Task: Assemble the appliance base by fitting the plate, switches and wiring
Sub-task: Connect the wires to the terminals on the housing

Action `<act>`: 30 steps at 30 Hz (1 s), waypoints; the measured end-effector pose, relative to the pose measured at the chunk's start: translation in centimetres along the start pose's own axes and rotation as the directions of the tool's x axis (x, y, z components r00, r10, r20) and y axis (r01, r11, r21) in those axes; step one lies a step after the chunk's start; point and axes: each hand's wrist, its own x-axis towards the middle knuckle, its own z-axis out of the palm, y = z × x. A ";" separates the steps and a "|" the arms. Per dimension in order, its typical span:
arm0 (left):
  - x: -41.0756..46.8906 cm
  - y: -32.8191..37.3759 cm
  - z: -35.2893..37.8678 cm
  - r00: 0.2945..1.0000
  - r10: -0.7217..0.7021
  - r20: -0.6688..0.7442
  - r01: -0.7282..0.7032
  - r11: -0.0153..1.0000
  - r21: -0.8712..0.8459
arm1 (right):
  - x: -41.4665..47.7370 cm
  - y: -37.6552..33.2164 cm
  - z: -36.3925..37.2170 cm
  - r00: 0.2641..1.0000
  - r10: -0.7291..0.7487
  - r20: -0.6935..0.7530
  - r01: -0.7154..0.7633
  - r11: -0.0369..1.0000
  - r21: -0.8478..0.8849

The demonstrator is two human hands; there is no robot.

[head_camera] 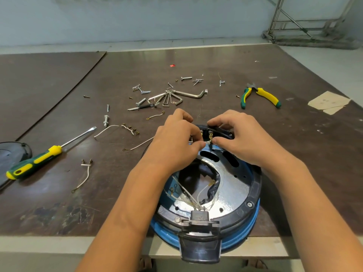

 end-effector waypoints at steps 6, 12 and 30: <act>0.1 0.0 0.0 1.000 0.000 0.004 0.000 1.000 -0.003 | 0.0 0.1 0.0 1.000 0.002 -0.002 -0.002 1.000 0.023; 0.0 -0.1 0.0 1.000 0.001 0.004 -0.001 1.000 -0.011 | 0.0 0.2 0.0 1.000 -0.003 -0.006 0.003 0.999 0.044; 0.0 -0.1 -0.2 1.000 -0.009 0.013 0.009 0.999 -0.035 | 0.1 0.5 0.2 1.000 -0.018 -0.018 0.020 0.994 0.111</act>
